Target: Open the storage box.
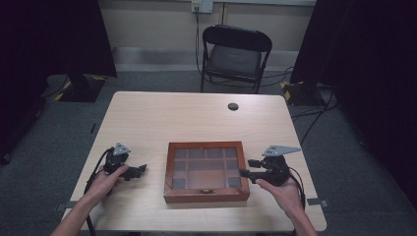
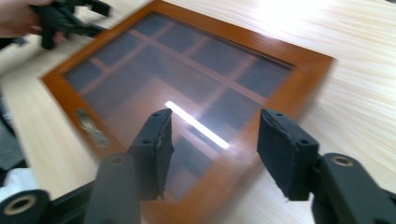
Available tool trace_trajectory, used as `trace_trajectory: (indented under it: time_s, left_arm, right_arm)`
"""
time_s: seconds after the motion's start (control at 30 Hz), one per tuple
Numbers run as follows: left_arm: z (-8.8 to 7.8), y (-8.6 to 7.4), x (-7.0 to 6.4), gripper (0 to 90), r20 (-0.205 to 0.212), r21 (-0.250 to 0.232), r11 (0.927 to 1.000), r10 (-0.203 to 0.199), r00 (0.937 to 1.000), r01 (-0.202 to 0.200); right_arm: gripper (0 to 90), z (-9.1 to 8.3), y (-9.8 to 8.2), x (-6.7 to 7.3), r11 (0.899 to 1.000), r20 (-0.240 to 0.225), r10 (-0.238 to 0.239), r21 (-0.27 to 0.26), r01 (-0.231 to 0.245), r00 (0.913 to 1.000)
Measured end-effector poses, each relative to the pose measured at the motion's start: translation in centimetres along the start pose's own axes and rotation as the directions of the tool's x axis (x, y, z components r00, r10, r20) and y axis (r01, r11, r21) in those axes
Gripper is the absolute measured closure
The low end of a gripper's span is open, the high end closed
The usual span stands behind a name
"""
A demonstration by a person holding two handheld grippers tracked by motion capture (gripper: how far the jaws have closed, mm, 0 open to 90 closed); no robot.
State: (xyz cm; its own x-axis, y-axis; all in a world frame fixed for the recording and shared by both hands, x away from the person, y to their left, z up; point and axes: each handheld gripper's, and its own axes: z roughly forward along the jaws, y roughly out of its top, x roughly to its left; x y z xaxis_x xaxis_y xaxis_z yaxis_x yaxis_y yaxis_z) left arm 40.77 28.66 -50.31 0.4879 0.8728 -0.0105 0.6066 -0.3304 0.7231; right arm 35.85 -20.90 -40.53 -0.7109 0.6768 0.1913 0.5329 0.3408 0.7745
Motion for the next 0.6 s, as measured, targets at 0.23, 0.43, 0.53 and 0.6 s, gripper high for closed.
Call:
trace_trajectory:
  time_s: [0.23,0.43,0.53,0.6]
  left_arm:
    - [0.0,0.0,0.0,2.8,-0.001,0.001,1.0000,0.000,1.0000,0.000]
    - [0.0,0.0,0.0,2.9,-0.003,-0.003,1.0000,-0.004,1.0000,0.004]
    - [0.0,0.0,0.0,2.8,-0.002,-0.003,1.0000,-0.005,1.0000,0.005]
    - [0.0,0.0,0.0,2.8,-0.002,-0.003,1.0000,-0.005,1.0000,0.005]
  right_arm:
    - [50.8,0.8,0.9,2.0,0.999,-0.079,-0.054,0.001,0.054,0.9955]
    - [55.8,1.8,1.6,3.5,0.996,-0.140,-0.080,0.015,0.083,0.9870]
    - [58.8,2.3,1.9,4.0,0.996,-0.177,-0.083,0.024,0.088,0.9808]
    - [62.0,3.0,2.0,4.6,0.993,-0.199,-0.101,0.045,0.112,0.9747]
